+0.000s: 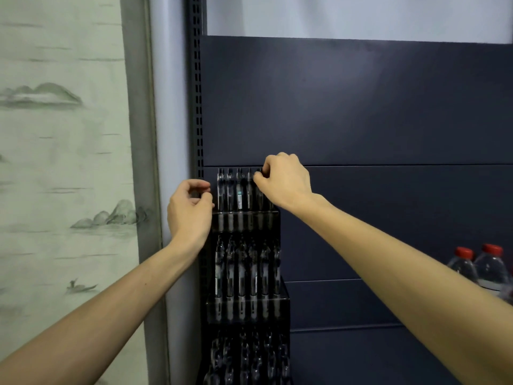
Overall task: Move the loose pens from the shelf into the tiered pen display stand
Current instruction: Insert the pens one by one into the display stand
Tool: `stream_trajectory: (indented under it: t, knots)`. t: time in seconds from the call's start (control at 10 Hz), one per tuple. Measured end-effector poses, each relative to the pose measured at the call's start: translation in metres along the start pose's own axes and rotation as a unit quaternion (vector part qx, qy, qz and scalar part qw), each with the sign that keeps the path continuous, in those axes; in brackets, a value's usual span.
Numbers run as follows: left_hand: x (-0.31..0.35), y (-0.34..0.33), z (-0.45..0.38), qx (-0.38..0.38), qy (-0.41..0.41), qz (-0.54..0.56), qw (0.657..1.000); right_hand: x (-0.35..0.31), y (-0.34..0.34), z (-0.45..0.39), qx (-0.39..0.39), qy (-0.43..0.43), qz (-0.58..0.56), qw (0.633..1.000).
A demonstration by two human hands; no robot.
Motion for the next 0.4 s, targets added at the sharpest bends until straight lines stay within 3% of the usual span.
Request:
stream_trajectory:
  t: [0.1, 0.2, 0.3, 0.4]
  knots:
    - [-0.008, 0.002, 0.001, 0.012, 0.002, -0.015, 1.0, 0.002, -0.005, 0.005, -0.002, 0.006, -0.025, 1.0]
    - [-0.015, 0.002, 0.007, 0.031, 0.002, -0.023, 0.999, 0.008, -0.009, 0.019, 0.054, -0.026, -0.17, 0.984]
    - [-0.014, 0.004, 0.015, 0.039, 0.001, -0.038, 0.999, 0.01, -0.012, 0.034, 0.081, -0.061, -0.243, 0.965]
    - [-0.016, 0.01, 0.02, 0.039, 0.011, -0.033, 0.999, 0.014, -0.024, 0.055, 0.059, -0.132, -0.318, 0.937]
Point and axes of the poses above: each hand's wrist, its own z-axis away from the middle knuckle, its own y-axis out of the back of the hand, x = y × z, the point moved 5 cm from there along -z, towards the middle knuckle, and after that the axes turned 2 degrees about y, right-handed, at the moved point
